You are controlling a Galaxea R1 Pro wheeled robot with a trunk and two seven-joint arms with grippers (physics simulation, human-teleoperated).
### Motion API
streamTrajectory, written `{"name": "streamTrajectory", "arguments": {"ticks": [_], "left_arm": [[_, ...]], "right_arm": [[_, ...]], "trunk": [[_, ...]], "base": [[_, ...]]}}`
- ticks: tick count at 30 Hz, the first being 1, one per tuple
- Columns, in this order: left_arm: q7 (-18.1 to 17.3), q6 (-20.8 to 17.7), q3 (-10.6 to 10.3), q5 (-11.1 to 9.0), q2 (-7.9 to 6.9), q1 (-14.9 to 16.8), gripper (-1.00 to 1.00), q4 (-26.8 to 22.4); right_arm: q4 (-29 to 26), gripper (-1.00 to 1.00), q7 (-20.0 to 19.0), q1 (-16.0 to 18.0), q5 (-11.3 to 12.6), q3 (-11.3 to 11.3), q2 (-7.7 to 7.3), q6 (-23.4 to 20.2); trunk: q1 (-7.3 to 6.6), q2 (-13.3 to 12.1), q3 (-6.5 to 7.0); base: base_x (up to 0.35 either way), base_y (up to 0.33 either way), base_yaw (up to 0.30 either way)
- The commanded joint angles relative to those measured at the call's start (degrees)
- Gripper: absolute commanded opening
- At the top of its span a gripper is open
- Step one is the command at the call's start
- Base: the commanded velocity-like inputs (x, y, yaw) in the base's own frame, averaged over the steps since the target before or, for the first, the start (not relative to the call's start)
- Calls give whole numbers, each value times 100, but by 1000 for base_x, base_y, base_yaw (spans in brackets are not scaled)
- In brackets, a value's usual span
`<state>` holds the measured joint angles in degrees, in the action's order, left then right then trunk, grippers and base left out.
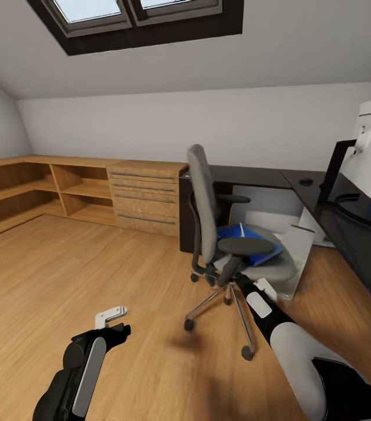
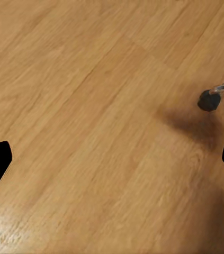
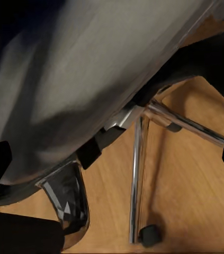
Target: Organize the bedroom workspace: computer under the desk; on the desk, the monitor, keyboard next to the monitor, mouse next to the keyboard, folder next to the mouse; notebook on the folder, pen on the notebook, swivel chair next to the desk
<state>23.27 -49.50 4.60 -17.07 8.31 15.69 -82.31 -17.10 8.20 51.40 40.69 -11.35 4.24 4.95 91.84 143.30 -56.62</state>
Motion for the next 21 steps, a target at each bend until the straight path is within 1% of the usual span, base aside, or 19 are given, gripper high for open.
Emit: {"name": "streamTrajectory", "arguments": {"ticks": [1, 9, 11, 17, 21], "left_arm": [[46, -16, 6, -61, 4, 4, 100, -5], [44, -14, 6, -68, 4, 4, 100, 41], [43, -12, 6, -68, 4, 4, 100, 63], [42, -14, 6, -68, 4, 4, 100, 66], [42, -13, 6, -68, 4, 4, 100, 66]], "right_arm": [[-4, 100, 15, 2, 62, 19, 0, 24], [-4, 100, 15, 2, 62, 19, 0, 24], [-4, 100, 13, 2, 62, 19, -3, 22], [-4, 100, 7, 2, 62, 19, -12, 15], [-4, 100, 7, 2, 62, 19, -18, 15]], "trunk": [[-1, 2, -2], [-1, 2, 29], [-1, 2, 34], [-1, 2, 36], [-1, 2, 36]], "base": [[0, 0, 251], [0, 0, 251], [0, 0, 169], [0, 0, 29], [0, 0, -64]]}}
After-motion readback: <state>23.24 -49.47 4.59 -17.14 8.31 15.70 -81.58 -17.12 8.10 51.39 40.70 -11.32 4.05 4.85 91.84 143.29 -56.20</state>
